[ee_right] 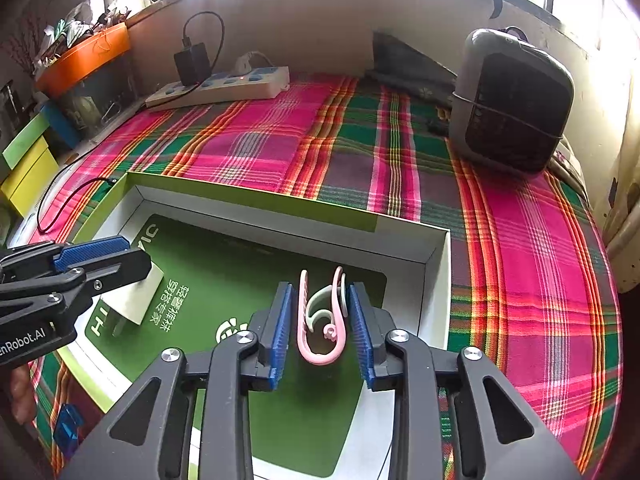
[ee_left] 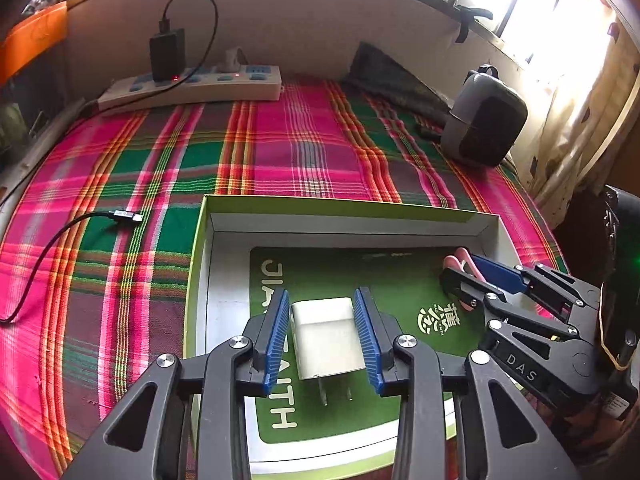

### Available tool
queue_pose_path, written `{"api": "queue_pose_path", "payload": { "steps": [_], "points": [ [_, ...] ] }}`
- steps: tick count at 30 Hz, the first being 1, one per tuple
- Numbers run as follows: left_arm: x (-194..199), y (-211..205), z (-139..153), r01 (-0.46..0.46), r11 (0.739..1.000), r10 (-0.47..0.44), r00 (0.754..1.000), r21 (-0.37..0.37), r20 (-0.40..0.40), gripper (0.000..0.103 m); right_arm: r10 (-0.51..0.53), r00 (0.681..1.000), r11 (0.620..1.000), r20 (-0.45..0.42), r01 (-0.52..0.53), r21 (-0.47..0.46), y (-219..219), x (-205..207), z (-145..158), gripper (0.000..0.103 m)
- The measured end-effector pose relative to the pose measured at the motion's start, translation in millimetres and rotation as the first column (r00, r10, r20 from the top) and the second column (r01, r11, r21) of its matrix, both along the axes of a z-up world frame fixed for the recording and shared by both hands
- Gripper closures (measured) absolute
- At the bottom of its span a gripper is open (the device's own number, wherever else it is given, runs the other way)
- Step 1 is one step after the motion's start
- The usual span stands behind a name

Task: Organize rigid objects
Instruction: 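Lower both held items into the tray and open both grippers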

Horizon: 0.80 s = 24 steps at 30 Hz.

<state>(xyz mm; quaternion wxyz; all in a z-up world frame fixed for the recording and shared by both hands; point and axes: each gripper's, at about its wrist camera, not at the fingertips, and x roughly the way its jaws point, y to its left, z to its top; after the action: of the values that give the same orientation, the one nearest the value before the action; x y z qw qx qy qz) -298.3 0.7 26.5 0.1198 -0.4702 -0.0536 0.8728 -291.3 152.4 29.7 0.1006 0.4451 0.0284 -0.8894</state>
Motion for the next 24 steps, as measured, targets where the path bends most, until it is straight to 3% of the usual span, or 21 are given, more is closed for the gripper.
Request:
{"api": "queue_pose_path", "payload": {
  "steps": [5, 15, 24],
  "points": [
    [1.2, -1.3, -0.7, -0.004, 1.0, 0.004, 1.0, -0.001, 0.0, 0.062, -0.009, 1.0, 1.0, -0.008, 0.009, 0.0, -1.6, 2.2, 4.2, 0.048],
    [25.9, -2.7, 11.8, 0.008, 1.0, -0.009, 1.0, -0.015, -0.028, 0.05, -0.043, 0.998, 0.999, -0.048, 0.042, -0.021, 6.4, 23.9, 21.4, 0.047],
    [69.9, -15.6, 28.3, -0.009, 1.0, 0.006, 0.996, -0.029, -0.085, 0.049, -0.071, 0.993, 0.996, -0.097, 0.065, -0.061, 25.8, 74.7, 41.0, 0.047]
  ]
}}
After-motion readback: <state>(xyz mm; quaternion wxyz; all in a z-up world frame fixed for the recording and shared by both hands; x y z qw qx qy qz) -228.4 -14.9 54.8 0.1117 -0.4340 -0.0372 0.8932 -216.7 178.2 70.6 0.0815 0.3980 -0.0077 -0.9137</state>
